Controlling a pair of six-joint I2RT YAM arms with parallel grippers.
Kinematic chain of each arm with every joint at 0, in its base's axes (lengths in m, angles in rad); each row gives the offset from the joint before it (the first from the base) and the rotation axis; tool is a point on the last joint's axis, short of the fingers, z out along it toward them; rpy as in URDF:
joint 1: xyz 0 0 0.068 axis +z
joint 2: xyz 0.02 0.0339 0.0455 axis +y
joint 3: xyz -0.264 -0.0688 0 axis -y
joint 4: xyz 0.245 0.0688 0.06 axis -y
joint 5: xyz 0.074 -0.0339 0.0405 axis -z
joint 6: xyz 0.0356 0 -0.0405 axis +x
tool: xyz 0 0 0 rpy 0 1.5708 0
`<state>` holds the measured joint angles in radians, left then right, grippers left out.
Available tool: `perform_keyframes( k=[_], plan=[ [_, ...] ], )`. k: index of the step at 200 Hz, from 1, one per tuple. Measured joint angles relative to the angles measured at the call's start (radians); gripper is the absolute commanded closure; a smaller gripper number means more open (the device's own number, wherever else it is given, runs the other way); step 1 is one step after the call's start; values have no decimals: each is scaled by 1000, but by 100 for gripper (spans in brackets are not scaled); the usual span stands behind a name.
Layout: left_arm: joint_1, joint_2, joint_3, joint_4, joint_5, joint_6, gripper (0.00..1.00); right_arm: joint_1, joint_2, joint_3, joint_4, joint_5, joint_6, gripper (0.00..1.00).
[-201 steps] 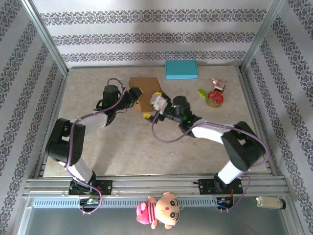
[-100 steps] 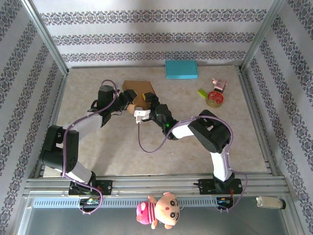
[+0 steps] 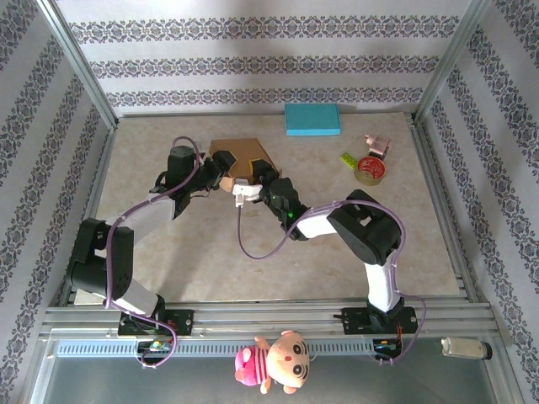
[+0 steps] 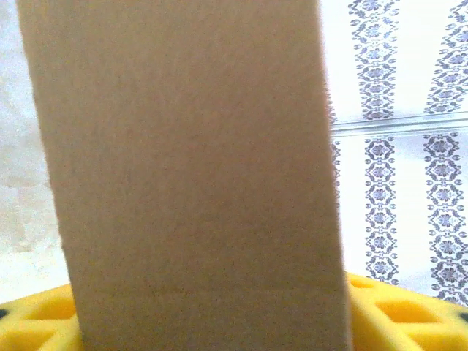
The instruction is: Fold the paper box
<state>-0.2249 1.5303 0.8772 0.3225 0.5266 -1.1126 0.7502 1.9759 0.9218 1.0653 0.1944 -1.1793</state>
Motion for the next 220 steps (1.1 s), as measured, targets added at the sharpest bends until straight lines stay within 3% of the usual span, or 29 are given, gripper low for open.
perform_keyframes(
  k=[24, 36, 49, 61, 92, 137, 163, 196, 220],
  plan=[
    [4, -32, 5, -14, -8, 37, 21, -1, -43, -10, -39, 0, 26, 58],
    [11, -84, 32, -146, -65, 148, 18, -5, -113, -17, -211, -6, 64, 59],
    [24, -192, 62, -263, -156, 307, 17, -18, -203, 35, -509, -42, 111, 65],
    [31, -296, 99, -324, -228, 447, 17, -39, -229, 179, -830, -104, 160, 71],
    [35, -509, 133, -399, -349, 743, 16, -66, -173, 628, -1479, -198, 229, 65],
    [37, -662, 47, -545, -318, 1041, 18, -60, 31, 1100, -2151, -243, 207, 61],
    [37, -748, -25, -594, -241, 1161, 19, -60, 159, 1238, -2357, -244, 205, 58],
    [37, -804, -76, -601, -179, 1218, 20, -60, 259, 1280, -2425, -242, 205, 58],
    [37, -793, -77, -601, -164, 1225, 22, -61, 283, 1280, -2419, -260, 207, 43]
  ],
)
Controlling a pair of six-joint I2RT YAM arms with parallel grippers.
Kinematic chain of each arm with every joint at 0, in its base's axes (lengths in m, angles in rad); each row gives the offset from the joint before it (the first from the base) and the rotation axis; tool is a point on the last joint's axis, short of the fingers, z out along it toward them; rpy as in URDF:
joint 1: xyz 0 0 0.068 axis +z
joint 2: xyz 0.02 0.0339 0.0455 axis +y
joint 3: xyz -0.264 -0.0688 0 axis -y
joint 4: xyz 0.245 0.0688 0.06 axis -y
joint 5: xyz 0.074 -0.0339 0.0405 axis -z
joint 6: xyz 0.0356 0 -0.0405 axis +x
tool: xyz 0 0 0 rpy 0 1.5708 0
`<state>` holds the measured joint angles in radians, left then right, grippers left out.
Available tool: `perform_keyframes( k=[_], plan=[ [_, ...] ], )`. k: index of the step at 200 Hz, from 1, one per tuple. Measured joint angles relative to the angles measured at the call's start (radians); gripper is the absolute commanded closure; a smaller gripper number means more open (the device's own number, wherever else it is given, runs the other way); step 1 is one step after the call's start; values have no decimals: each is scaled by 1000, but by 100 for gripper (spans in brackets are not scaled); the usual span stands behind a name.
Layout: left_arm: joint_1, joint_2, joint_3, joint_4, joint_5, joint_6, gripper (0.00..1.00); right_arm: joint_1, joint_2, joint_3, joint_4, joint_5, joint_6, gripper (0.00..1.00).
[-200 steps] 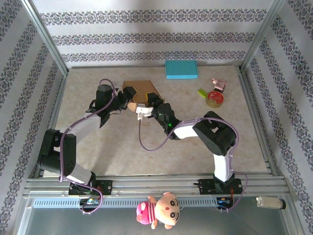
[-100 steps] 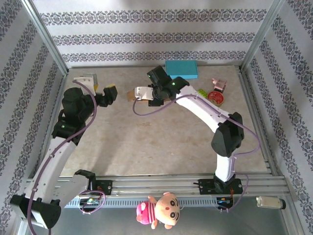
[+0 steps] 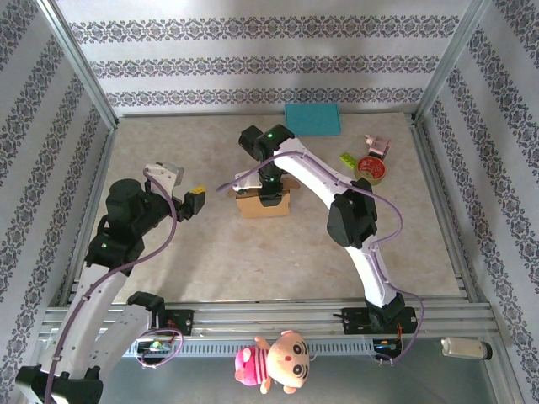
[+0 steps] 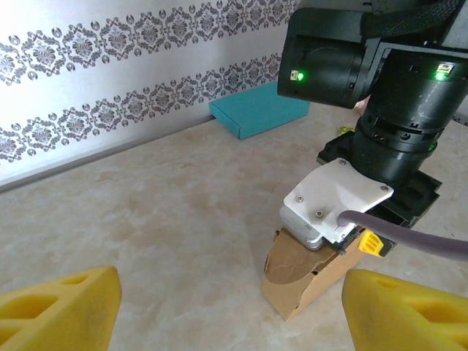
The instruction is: Fold the paper box
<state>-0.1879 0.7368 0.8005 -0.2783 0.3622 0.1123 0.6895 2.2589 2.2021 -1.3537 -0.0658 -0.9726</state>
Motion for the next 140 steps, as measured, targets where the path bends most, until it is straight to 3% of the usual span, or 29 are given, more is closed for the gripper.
perform_keyframes(
  k=[38, 85, 115, 140],
  plan=[
    [0, 29, 0, -1, 10, 5, 24, -7, -13, 6, 38, -41, 6, 27],
    [0, 64, 10, -37, 32, 33, 25, -47, -139, -72, 119, -124, 53, 27],
    [0, 149, 64, -55, 80, 5, 34, -133, -266, -176, 283, -256, 301, 31],
    [0, 257, 109, -55, 135, -61, 38, -249, -491, -499, 552, -357, 576, 29]
  ],
)
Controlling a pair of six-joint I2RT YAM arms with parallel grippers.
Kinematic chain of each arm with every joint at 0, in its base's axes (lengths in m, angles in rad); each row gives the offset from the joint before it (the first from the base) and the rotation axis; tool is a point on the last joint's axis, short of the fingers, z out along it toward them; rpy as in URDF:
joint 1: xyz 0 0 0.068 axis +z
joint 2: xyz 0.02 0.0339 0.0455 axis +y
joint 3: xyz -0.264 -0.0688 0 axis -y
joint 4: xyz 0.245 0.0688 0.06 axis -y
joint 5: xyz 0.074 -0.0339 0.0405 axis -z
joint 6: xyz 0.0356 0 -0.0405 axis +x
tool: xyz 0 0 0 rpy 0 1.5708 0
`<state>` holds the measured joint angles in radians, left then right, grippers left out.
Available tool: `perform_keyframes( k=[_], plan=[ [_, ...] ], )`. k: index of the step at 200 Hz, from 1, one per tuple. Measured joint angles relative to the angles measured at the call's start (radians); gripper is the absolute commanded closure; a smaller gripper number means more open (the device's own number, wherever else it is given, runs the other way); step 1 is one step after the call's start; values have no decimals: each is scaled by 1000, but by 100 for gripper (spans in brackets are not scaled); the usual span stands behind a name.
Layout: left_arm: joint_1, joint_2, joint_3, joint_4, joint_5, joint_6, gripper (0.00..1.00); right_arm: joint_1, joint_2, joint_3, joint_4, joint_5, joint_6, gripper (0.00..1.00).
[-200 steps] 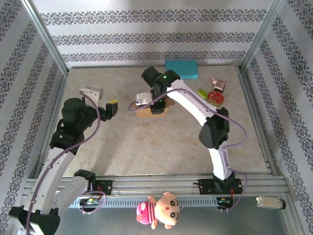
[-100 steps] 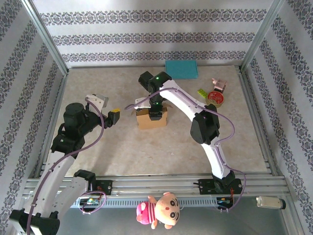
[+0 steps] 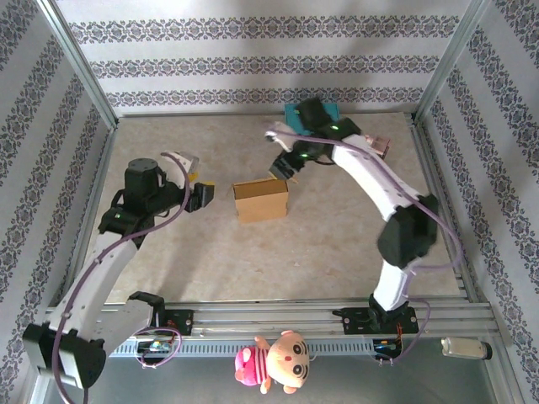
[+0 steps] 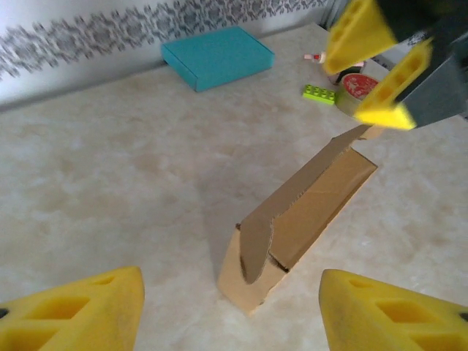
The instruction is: Fold the paper box
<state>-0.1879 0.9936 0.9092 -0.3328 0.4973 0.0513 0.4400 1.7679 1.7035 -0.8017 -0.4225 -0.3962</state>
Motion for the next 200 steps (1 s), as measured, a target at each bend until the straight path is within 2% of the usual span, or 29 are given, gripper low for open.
perform_keyframes(
  k=[13, 24, 49, 74, 105, 149, 178, 200],
  plan=[
    [-1, 43, 8, -1, 18, -31, 38, -44, -113, -164, 116, -27, 106, 21],
    [-3, 69, 10, -6, 28, -48, 38, -61, -196, -284, 193, -37, 175, 18],
    [-9, 98, 14, -26, 48, -64, 38, -85, -276, -425, 290, -62, 248, 22],
    [-17, 123, 34, -35, 65, -79, 38, -99, -255, -444, 328, -79, 267, 33],
    [-33, 164, 67, -48, 80, -79, 38, -102, -222, -444, 346, -97, 274, 52],
    [-42, 212, 75, -50, 83, -83, 38, -102, -219, -463, 353, -109, 268, 58],
    [-49, 229, 75, -49, 91, -92, 39, -102, -219, -471, 351, -130, 266, 56],
    [-55, 243, 75, -49, 90, -108, 43, -97, -219, -471, 350, -142, 265, 64]
  ],
)
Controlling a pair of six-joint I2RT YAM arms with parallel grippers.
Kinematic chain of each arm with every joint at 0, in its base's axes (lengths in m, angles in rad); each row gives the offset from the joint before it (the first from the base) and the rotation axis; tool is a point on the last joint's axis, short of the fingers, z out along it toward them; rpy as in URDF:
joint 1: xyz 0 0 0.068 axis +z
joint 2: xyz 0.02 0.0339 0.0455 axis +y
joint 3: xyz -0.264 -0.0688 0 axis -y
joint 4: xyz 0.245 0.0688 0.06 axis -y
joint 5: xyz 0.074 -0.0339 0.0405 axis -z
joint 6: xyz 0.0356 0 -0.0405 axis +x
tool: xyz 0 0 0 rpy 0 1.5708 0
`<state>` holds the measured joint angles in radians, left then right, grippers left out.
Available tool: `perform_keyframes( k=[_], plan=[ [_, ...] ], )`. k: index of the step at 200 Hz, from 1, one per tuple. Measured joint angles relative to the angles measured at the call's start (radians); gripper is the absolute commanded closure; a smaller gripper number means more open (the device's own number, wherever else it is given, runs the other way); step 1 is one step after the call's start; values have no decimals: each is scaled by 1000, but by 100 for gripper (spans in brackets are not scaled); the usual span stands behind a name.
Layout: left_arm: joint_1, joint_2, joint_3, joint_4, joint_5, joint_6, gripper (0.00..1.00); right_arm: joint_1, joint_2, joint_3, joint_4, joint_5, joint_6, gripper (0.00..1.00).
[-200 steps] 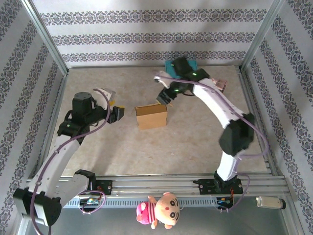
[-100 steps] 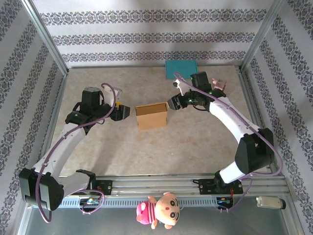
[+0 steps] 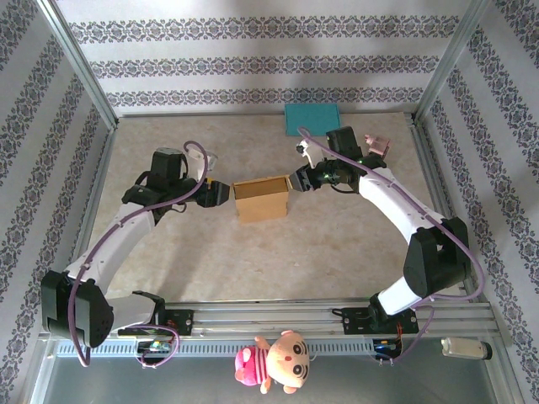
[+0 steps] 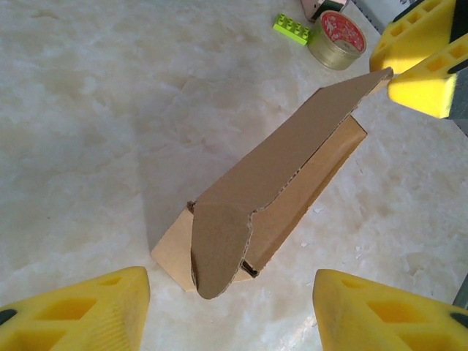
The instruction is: Fold the paper box
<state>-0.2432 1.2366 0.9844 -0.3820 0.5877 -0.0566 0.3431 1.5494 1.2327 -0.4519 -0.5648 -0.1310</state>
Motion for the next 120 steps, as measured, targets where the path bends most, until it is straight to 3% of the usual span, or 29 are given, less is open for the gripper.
perform_keyframes(
  k=[33, 65, 94, 120],
  plan=[
    [-6, 22, 0, 1, -3, -31, 53, 8, 2, 0, 0, -5, -3, 79],
    [-12, 40, 0, 2, -16, -65, 64, 9, 6, 4, -4, -5, -3, 84],
    [-13, 66, 4, 3, -15, -80, 65, 17, 11, 15, -11, -5, -2, 86],
    [-13, 80, 5, 9, -13, -87, 60, 26, 11, 18, -19, -5, -2, 86]
  ],
)
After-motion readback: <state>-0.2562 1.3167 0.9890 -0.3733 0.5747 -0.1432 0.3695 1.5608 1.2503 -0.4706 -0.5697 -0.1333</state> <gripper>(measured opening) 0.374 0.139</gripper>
